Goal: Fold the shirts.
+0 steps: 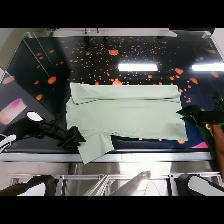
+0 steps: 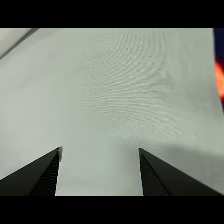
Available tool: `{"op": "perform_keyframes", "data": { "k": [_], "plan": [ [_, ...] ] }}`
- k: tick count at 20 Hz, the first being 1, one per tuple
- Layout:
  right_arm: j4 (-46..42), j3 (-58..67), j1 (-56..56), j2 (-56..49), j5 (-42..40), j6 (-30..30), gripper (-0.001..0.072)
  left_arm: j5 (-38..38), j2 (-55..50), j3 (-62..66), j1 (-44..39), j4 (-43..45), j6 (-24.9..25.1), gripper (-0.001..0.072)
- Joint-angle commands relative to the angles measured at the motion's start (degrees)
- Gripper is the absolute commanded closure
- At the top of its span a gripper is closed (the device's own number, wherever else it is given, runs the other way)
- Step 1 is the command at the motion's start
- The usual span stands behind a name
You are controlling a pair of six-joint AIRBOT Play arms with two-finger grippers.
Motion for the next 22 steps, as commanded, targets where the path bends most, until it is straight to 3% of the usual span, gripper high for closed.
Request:
{"op": "perform_keyframes", "data": {
  "k": [1,4,8,11,17,20,22],
  "plan": [
    [-0.31,-0.26,-4.94,0.20,3.19,0.42,0.0163,-2.43,-2.01,1.31,-1.33,-0.46,3.54,0.0299],
    [-0.33,-0.26,-8.72,0.20,3.39,0.37,0.0163,-3.98,3.23,2.29,3.78,1.92,3.72,0.0358],
    [-0.28,-0.26,-9.16,0.17,2.69,-0.50,0.0163,-0.85,13.75,-5.95,13.42,2.32,2.08,0.0356],
    [-0.28,-0.26,-9.16,0.20,2.67,-0.52,0.0163,1.81,18.78,-12.63,15.82,2.29,1.33,0.0356],
    [0.81,-0.26,-9.11,0.20,2.73,-0.68,0.0163,18.45,21.40,-16.46,8.61,-2.56,1.25,0.0356],
    [0.81,-0.26,-9.11,0.17,2.71,-0.66,0.0163,21.51,17.11,-16.39,3.85,-6.88,1.57,0.0357],
    [0.63,-0.26,-9.11,0.17,2.73,-0.66,0.0163,21.27,11.91,-16.17,1.05,-11.39,5.51,0.0357]
  ]
}}
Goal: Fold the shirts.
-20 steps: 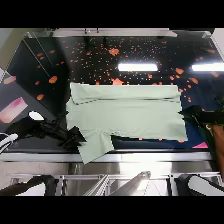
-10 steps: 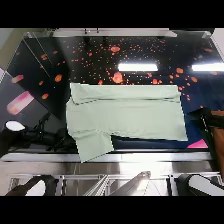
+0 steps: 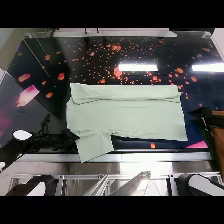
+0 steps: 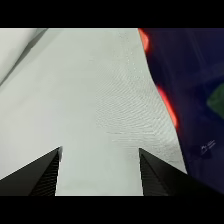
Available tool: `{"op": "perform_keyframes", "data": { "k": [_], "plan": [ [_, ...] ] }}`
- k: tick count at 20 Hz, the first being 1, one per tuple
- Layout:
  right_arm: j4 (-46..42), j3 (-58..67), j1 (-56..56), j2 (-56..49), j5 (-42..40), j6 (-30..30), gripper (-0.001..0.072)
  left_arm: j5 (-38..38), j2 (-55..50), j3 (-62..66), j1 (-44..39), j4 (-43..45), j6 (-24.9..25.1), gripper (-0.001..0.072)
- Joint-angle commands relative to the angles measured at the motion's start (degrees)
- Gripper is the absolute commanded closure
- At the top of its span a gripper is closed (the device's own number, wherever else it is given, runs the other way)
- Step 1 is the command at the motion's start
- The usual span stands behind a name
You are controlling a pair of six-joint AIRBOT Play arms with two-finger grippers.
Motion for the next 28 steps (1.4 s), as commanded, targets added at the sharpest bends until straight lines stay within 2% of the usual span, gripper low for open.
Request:
{"op": "perform_keyframes", "data": {
  "k": [1,2,3,4,8,14,16,20,21,22,23,26,28],
  "plan": [
    [-0.42,-0.02,-0.02,0.02,0.00,0.02,0.0163,3.17,-7.17,0.35,-5.05,-6.03,5.55,0.0359],
    [-1.07,0.00,-0.02,0.02,-0.02,0.02,0.0163,2.12,-9.40,1.51,-5.97,-7.41,7.30,0.0464],
    [-2.51,0.02,-0.02,0.02,-0.04,-0.02,0.0163,0.55,-11.06,2.93,-6.51,-7.43,8.24,0.0658],
    [-5.42,0.09,-0.02,-0.02,-0.07,0.00,0.0163,-1.53,-12.46,4.57,-6.84,-7.30,8.96,0.0682],
    [-14.60,0.02,-0.07,-3.32,-0.44,0.28,0.0163,-6.86,-14.67,7.87,-6.86,-6.82,9.94,0.0682],
    [-12.26,-0.22,1.05,-13.64,0.59,-0.66,0.0168,-7.48,-14.64,7.89,-6.80,-7.13,9.94,0.0682],
    [-12.28,-0.22,3.89,-15.50,2.71,-1.14,0.0239,-8.35,-14.62,7.98,-6.80,-7.58,9.92,0.0682],
    [-12.33,-0.13,7.74,-15.23,8.20,-2.16,0.0244,-11.17,-14.49,8.04,-6.80,-7.54,9.92,0.0682],
    [-12.33,-0.13,7.69,-14.45,8.15,-2.27,0.0369,-12.09,-14.47,8.04,-6.78,-7.56,9.92,0.0682],
    [-12.13,-0.09,7.69,-13.62,8.02,-3.34,0.0565,-12.55,-14.49,8.04,-6.80,-7.65,9.92,0.0682],
    [-11.28,0.11,7.72,-13.03,7.98,-3.93,0.0694,-12.90,-14.49,8.04,-6.64,-9.03,10.16,0.0682],
    [-7.78,2.80,7.74,-12.46,10.95,-4.76,0.0695,-17.94,-11.54,8.68,-1.75,-19.98,15.74,0.0683],
    [-6.32,7.30,7.74,-12.48,12.09,-4.76,0.0695,-21.00,-7.26,12.50,4.04,-20.46,15.17,0.0683]
  ]
}}
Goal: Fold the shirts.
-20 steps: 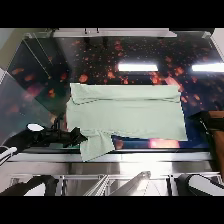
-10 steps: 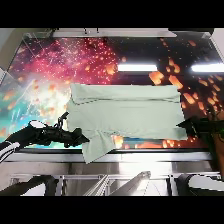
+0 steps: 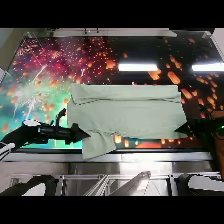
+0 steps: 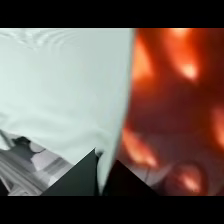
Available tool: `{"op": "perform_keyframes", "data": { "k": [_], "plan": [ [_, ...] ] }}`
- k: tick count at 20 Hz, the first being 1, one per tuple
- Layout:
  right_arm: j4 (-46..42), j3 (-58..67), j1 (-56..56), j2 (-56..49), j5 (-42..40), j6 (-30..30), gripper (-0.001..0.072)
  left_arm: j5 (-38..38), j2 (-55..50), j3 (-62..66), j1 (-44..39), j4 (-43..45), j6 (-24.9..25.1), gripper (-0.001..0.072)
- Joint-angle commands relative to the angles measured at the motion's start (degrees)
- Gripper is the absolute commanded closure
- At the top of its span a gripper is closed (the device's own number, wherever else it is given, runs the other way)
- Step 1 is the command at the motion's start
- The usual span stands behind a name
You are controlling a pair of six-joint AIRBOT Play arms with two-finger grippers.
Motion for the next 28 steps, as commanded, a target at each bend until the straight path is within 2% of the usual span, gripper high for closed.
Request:
{"op": "perform_keyframes", "data": {
  "k": [1,4,6,10,14,16,19,23,24,25,26,28],
  "plan": [
    [4.13,7.17,0.15,0.28,2.78,-0.63,0.0695,-5.09,6.36,5.53,8.85,-4.87,1.55,0.0683],
    [10.47,15.08,2.51,-1.55,2.75,-1.09,0.0695,-3.69,9.09,14.84,15.69,-4.68,2.25,0.0683],
    [14.38,18.03,6.03,-3.34,0.09,-2.21,0.0694,-3.02,6.14,20.65,15.41,-4.68,3.61,0.0682],
    [15.15,22.67,11.93,-8.66,-9.99,-3.69,0.0695,1.84,-6.60,32.83,9.38,-4.70,5.81,0.0682],
    [16.98,27.15,14.25,-14.32,-16.28,-4.07,0.0694,1.55,-21.88,46.47,4.92,-4.57,6.32,0.0683],
    [21.86,28.35,14.32,-15.37,-18.51,-8.11,0.0693,0.92,-28.15,53.09,4.07,-1.01,4.70,0.0684],
    [22.56,29.31,14.38,-16.90,-19.23,-9.07,0.0692,-2.40,-35.08,60.33,3.56,7.02,-1.68,0.0684],
    [22.21,29.31,14.95,-19.78,-18.18,-9.55,0.0691,-4.37,-41.53,65.46,2.82,8.76,-2.54,0.0693],
    [21.40,29.31,14.95,-20.04,-18.18,-9.99,0.0651,-4.37,-42.66,66.75,2.51,8.79,-2.51,0.0692],
    [20.33,29.33,14.91,-20.04,-18.32,-9.81,0.0491,-4.52,-43.76,68.37,2.16,8.79,-2.51,0.0688],
    [19.12,29.53,14.75,-19.98,-18.21,-9.11,0.0316,-4.87,-44.57,70.03,1.90,8.81,-2.51,0.0545],
    [11.85,31.28,13.25,-19.30,-16.28,-3.58,0.0271,-5.99,-44.87,73.05,1.92,8.81,-2.62,0.0081]
  ]
}}
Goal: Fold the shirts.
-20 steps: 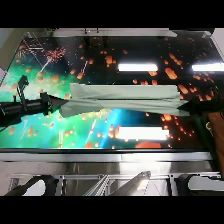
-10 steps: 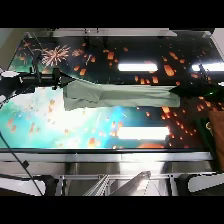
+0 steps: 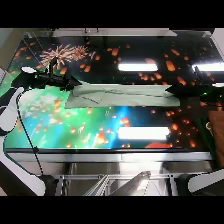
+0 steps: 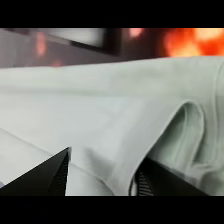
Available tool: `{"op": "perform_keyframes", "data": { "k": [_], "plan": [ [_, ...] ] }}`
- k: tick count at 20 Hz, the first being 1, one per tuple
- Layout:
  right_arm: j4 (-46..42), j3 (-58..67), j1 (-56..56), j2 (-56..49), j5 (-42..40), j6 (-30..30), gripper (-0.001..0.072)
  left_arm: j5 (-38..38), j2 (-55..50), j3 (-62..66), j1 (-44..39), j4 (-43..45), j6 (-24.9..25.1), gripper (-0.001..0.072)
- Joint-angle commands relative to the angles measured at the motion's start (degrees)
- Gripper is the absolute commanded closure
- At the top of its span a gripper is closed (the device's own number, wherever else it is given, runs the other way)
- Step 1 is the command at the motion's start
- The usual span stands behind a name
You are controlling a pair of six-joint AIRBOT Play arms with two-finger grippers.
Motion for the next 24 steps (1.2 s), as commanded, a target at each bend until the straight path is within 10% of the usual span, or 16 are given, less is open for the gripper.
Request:
{"op": "perform_keyframes", "data": {
  "k": [1,13,16,17,18,19,20,24],
  "plan": [
    [-11.65,3.08,-2.19,0.52,3.78,8.00,0.0159,-2.69,-1.60,6.10,0.04,0.85,-1.18,-0.0004],
    [-0.33,8.55,-4.37,-10.16,10.14,12.55,0.0125,-14.10,-0.76,17.27,2.21,0.83,-9.92,0.0016],
    [3.13,10.10,-2.54,-13.60,15.17,12.41,0.0301,-13.46,-0.76,14.91,-1.36,0.79,-9.88,0.0017],
    [3.21,10.73,-1.92,-13.94,16.02,12.37,0.0457,-12.90,-0.76,14.32,-2.86,0.81,-9.88,0.0019],
    [3.17,11.50,-1.46,-13.88,16.50,12.37,0.0697,-12.07,-0.79,13.81,-4.46,0.83,-9.90,0.0142],
    [3.89,12.66,-1.09,-13.75,17.44,11.28,0.0693,-10.56,-0.90,13.03,-6.38,0.81,-9.90,0.0550],
    [5.14,13.81,-0.90,-13.44,18.56,11.06,0.0693,-8.68,-0.92,12.04,-8.48,0.83,-9.68,0.0701],
    [14.56,19.50,-0.31,-9.92,26.73,12.83,0.0693,4.13,-1.14,7.15,-19.50,0.87,-9.70,0.0701]
  ]
}}
